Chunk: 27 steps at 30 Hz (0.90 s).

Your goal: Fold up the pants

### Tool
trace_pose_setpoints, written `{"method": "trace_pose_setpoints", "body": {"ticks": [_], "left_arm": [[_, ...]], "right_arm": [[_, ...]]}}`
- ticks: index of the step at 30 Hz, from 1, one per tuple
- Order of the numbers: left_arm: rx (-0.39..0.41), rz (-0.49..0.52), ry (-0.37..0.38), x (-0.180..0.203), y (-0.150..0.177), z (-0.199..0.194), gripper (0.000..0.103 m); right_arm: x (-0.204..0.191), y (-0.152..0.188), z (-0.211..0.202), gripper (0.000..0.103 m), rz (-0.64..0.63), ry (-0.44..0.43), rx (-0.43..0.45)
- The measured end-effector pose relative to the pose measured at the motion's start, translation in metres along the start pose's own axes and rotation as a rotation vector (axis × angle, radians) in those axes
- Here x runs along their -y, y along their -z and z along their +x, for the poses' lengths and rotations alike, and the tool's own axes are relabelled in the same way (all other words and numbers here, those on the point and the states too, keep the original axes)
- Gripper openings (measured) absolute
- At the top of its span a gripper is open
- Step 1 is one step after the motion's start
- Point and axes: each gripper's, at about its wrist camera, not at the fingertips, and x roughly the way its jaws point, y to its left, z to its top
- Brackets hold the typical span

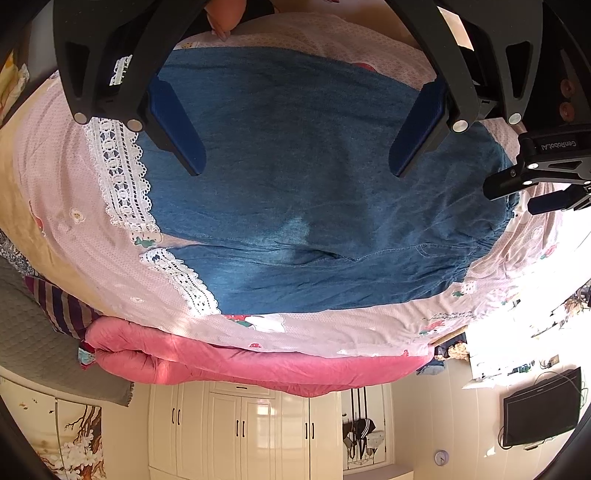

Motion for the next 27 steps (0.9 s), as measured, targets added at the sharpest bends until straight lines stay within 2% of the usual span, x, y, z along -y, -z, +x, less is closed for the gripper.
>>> {"method": "trace_pose_setpoints", "body": {"ticks": [10,13,15,18,24,27], "left_arm": [[0.004,-0.017,-0.009,-0.013,-0.010,0.011,0.094],[0.009,-0.032,-0.021,-0.025,-0.021,0.018,0.094],[0.012,-0.047,-0.042,-0.037,-0.031,0.025,0.094],[-0.004,-0.076,-0.042,-0.054,-0.044,0.037,0.094],[-0.018,-0.052,-0.065,-0.084,-0.081,0.063,0.094],[-0.005,-0.020,-0.106,-0.096,-0.106,0.081,0.094]], "right_arm": [[0.006,-0.015,0.018,0.099,-0.007,-0.006,-0.015],[0.010,-0.026,0.029,0.099,0.003,-0.049,-0.038],[0.016,-0.035,0.043,0.099,0.037,-0.115,-0.093],[0.019,-0.045,0.058,0.099,0.047,-0.147,-0.121],[0.015,-0.072,0.083,0.099,-0.025,-0.130,-0.125],[0.014,-0.087,0.095,0.099,-0.039,-0.132,-0.126]]}}
